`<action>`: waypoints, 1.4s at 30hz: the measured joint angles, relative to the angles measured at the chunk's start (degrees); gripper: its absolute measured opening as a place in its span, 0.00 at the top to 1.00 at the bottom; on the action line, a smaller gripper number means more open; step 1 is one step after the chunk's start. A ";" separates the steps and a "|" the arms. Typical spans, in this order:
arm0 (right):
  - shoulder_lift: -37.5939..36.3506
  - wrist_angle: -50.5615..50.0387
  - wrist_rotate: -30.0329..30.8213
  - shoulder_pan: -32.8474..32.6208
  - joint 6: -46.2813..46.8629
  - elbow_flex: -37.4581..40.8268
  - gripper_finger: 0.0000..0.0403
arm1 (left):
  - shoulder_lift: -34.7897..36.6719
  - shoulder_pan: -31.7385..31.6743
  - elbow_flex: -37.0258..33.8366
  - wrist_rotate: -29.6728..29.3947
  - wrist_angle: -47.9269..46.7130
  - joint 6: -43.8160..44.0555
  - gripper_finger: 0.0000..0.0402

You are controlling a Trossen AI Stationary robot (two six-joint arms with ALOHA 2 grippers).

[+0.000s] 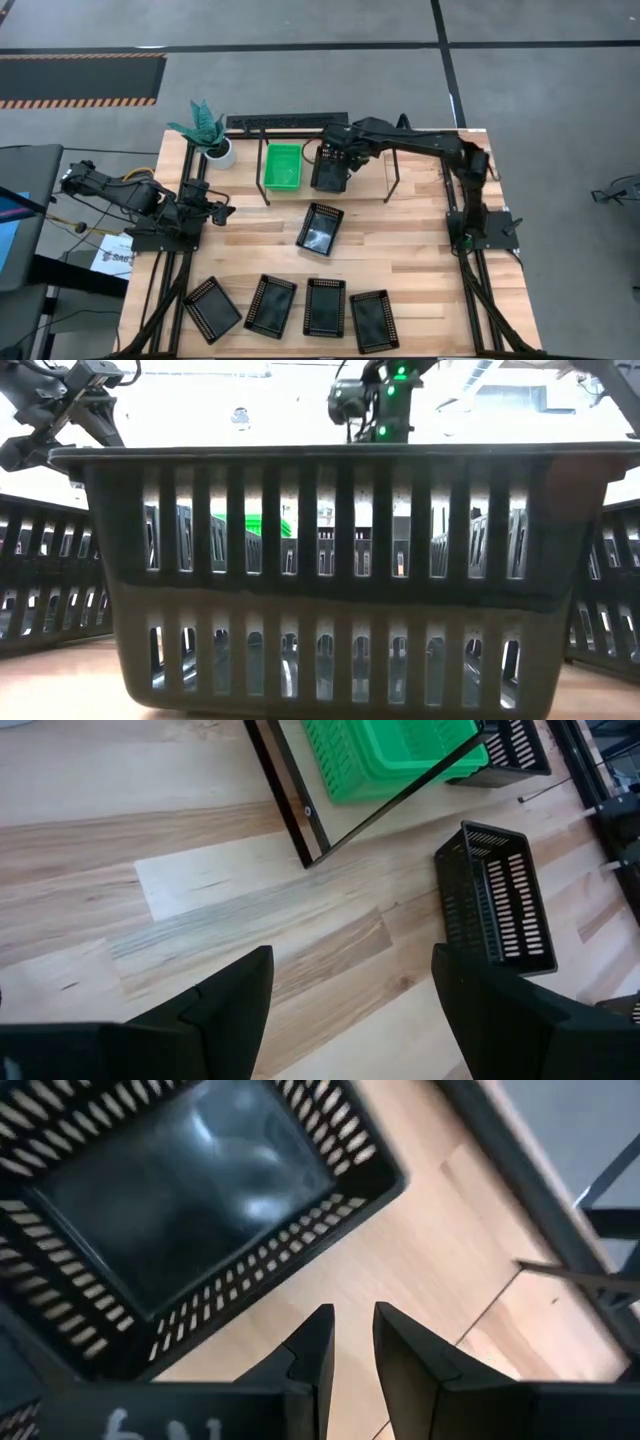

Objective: Stack baskets on shelf by color
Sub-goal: Adjust the black bin on the shelf

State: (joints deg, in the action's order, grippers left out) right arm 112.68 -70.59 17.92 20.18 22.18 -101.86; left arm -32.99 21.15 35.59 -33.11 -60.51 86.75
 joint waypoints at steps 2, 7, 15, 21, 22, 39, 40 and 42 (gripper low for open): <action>1.39 -0.16 -0.15 0.30 0.16 0.00 0.76 | 0.00 -0.02 0.00 0.37 0.00 -0.22 0.35; 2.85 0.31 -0.16 1.62 0.27 -0.07 0.76 | -0.01 -0.01 0.00 1.13 0.00 -1.51 0.35; 2.91 4.22 -1.46 4.41 -0.01 -0.02 0.76 | -0.02 0.00 0.00 0.95 -0.02 -1.61 0.35; 2.91 5.67 -3.46 5.44 -0.03 -0.02 0.76 | 0.00 0.00 0.00 0.96 -0.09 -1.63 0.35; 2.91 6.19 -3.48 5.42 -0.04 -0.02 0.76 | 0.00 -0.01 0.00 0.95 -0.18 -1.63 0.35; 2.82 7.27 -3.03 5.47 0.48 2.07 0.76 | -0.01 0.00 0.00 0.86 -0.55 -3.03 0.35; 2.88 7.79 -3.03 5.47 0.58 2.38 0.76 | -0.02 -0.01 0.00 0.86 -0.55 -3.03 0.35; 2.93 7.76 -3.03 5.47 0.91 2.63 0.76 | 0.00 0.00 0.00 0.86 -0.54 -3.03 0.35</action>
State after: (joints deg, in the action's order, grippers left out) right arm 115.61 -62.83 14.90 25.65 23.10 -99.23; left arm -32.99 21.15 35.59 -32.25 -61.05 83.72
